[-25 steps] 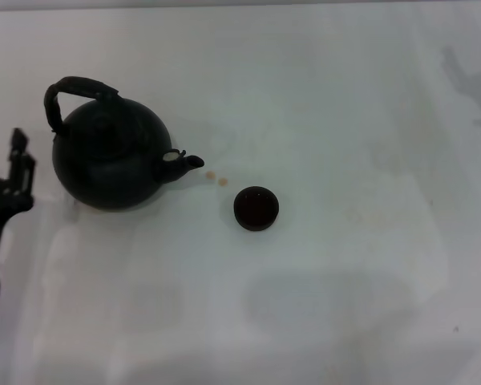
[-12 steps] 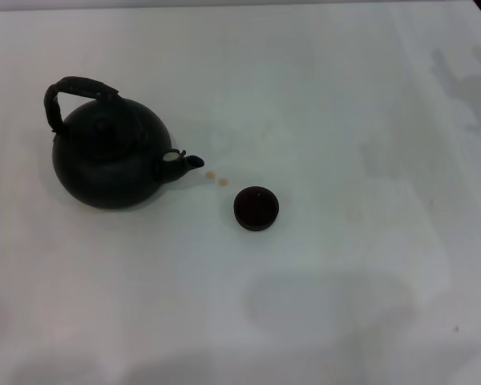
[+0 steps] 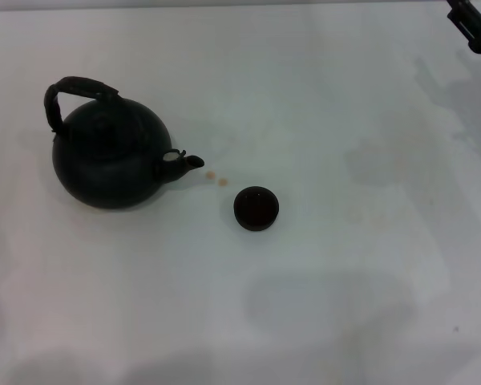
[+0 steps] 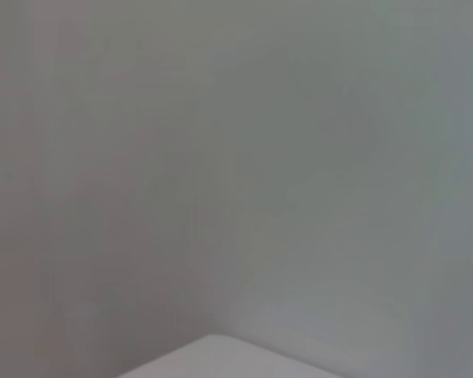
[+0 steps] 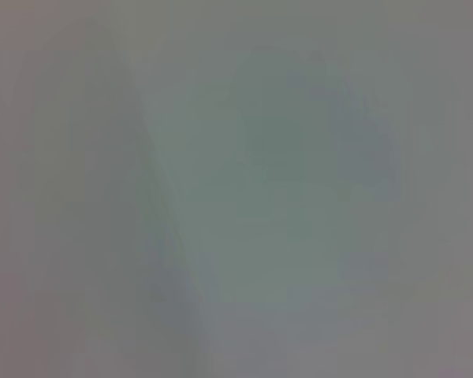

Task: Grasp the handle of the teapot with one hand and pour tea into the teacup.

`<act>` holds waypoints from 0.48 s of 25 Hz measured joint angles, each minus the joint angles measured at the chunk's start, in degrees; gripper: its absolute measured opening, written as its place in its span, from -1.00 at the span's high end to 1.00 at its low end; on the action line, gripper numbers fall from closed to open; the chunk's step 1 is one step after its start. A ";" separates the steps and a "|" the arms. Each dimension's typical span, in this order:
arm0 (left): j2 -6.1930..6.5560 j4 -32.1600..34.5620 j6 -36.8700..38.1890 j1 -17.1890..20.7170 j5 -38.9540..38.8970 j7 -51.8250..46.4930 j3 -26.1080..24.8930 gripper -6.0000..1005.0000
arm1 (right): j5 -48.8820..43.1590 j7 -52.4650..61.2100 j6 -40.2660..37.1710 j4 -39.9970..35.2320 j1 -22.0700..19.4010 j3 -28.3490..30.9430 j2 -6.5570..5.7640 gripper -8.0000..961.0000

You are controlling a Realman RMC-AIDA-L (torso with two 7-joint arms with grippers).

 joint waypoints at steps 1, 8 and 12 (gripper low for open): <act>0.00 -0.05 -0.38 -0.12 0.02 -0.03 0.11 -0.01 | 0.00 -0.10 0.00 0.00 0.00 -0.14 0.01 -0.79; 0.00 -0.28 -1.65 -1.07 0.59 -0.09 0.29 -0.01 | 0.01 -0.14 0.28 0.05 -0.15 -0.29 0.02 -0.79; 0.00 -0.38 -1.83 -1.76 0.68 -0.10 0.36 -0.01 | 0.01 -1.22 0.45 0.13 -0.11 -0.29 0.02 -0.79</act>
